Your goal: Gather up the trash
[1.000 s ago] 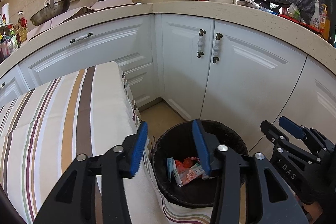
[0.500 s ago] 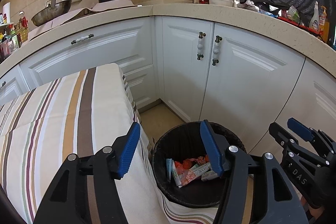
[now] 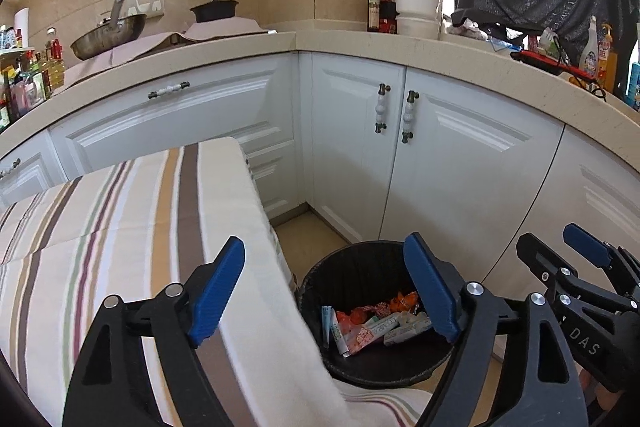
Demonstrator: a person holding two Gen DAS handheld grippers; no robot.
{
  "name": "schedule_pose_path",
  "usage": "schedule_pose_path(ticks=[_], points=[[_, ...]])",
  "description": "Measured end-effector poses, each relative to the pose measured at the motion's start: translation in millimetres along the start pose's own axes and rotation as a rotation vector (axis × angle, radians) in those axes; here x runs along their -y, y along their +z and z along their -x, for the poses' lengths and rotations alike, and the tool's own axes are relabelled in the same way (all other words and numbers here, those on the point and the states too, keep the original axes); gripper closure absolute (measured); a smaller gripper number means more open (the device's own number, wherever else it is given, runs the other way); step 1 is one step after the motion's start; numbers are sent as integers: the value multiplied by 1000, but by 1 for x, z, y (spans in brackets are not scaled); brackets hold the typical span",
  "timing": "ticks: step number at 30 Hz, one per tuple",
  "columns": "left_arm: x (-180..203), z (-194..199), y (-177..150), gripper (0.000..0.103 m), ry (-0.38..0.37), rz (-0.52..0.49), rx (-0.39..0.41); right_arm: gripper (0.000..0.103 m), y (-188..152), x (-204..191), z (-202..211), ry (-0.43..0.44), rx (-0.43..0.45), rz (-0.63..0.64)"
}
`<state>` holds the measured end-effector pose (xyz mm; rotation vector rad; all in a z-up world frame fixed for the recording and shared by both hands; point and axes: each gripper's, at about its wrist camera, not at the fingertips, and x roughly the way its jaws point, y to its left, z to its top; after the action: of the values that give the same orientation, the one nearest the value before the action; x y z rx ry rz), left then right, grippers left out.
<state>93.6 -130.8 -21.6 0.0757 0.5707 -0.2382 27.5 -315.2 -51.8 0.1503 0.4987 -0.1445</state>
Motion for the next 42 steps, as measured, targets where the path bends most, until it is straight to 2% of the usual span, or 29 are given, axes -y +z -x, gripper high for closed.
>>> schedule_pose_path(ticks=[14,27,42], points=[[-37,62,-15,18,42,-13,68,18,-3,-29,71,-12,77,23],[-65,118,-25,17,62,27,145,17,-10,-56,118,5,121,73],[-73,131,-31,17,69,46,156,17,-13,-65,134,-5,149,93]])
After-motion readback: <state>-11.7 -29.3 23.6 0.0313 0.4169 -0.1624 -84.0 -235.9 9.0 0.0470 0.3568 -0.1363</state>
